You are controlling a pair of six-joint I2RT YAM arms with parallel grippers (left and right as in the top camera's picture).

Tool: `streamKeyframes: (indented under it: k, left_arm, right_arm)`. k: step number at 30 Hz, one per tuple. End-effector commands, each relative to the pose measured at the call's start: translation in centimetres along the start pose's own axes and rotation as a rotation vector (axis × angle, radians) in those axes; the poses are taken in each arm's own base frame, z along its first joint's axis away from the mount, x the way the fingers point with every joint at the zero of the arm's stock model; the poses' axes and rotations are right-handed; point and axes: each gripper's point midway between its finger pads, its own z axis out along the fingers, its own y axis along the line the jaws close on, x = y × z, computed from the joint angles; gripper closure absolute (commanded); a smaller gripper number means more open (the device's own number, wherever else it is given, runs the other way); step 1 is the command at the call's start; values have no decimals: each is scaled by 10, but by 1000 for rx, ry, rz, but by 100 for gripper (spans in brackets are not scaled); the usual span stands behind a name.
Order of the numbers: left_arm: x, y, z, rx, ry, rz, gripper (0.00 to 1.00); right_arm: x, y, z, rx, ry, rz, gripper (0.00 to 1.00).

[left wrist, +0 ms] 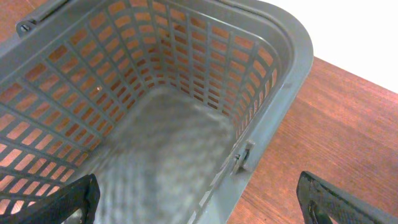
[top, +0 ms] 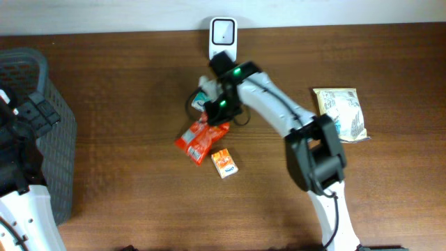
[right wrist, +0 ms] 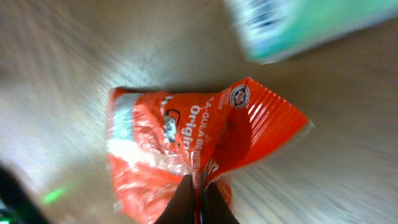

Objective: Scan the item barcode
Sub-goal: 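Reach the right gripper to the red bag and grasp it, then lift the red bag and hold it in front of the scanner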

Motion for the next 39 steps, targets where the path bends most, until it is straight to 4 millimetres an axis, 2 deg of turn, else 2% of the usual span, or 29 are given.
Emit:
streamKeyframes:
  k: [1, 6, 13, 15, 17, 23, 27, 30, 32, 34, 36, 37, 39]
  left_arm:
    - [-2, 2, -1, -7, -5, 9, 1]
    - [-2, 2, -1, -7, -5, 9, 1]
    - [-1, 2, -1, -8, -4, 9, 1]
    - [-1, 2, -1, -8, -4, 9, 1]
    - [-1, 2, -1, -8, -4, 9, 1]
    - [-1, 2, -1, -8, -4, 9, 1]
    - [-1, 2, -1, -8, -4, 9, 1]
    - [-1, 2, -1, -8, -4, 9, 1]
    - [-1, 2, -1, -8, -4, 9, 1]
    - [-1, 2, -1, -8, -3, 9, 1]
    - [-1, 2, -1, -8, -3, 9, 1]
    - [-1, 2, -1, -8, -3, 9, 1]
    - [-1, 2, -1, -8, -3, 9, 1]
  right_arm:
    - [-27, 17, -88, -160, -188, 16, 96]
    - [-31, 12, -136, -376, -269, 68, 96]
    - [-34, 15, -186, -651, -375, 32, 96]
    - [-34, 5, -197, -672, -401, 47, 96]
    - [-30, -9, -193, -610, -386, 97, 96]
    - [10, -90, -134, -73, -192, 278, 96]
    - [31, -124, -115, 157, -106, 302, 96]
    - [46, -142, -108, 275, -52, 312, 96]
    - [52, -150, -106, 318, -31, 318, 89]
    - [56, -155, -107, 344, -20, 325, 62]
    - [56, -157, -108, 344, -23, 329, 49]
    - [56, -157, -108, 335, -26, 331, 39]
    - [52, -147, -105, 263, -35, 303, 25]
